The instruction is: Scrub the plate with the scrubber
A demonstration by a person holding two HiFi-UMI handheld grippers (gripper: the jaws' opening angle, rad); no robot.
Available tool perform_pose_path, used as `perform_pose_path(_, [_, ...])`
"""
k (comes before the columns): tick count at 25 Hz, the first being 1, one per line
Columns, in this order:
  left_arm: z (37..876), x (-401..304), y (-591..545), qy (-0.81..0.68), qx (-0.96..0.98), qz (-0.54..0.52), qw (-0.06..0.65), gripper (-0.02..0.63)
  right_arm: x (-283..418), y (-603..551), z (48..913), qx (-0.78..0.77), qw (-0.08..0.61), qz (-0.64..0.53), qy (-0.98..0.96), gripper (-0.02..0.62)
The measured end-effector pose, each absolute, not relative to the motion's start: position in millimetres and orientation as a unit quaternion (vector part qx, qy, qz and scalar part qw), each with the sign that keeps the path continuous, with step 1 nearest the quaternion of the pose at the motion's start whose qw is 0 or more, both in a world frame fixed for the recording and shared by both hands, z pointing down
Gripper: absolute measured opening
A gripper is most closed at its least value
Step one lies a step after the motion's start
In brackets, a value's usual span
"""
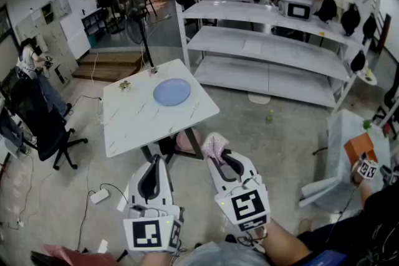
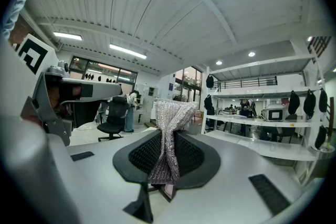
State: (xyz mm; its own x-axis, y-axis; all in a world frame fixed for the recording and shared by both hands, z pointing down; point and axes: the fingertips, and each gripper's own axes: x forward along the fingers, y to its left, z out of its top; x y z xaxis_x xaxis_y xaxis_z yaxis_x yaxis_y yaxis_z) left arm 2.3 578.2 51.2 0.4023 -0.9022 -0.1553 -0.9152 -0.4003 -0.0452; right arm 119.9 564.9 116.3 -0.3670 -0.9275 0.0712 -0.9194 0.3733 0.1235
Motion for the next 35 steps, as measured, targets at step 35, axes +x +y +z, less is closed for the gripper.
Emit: perform_pose_path(35, [141.1, -39.2, 356.1, 0.596, -0.802, 0.008, -0.024, 0.006, 103.1, 345.4, 192.7, 0.510, 0.110, 0.020, -0.853, 0.097])
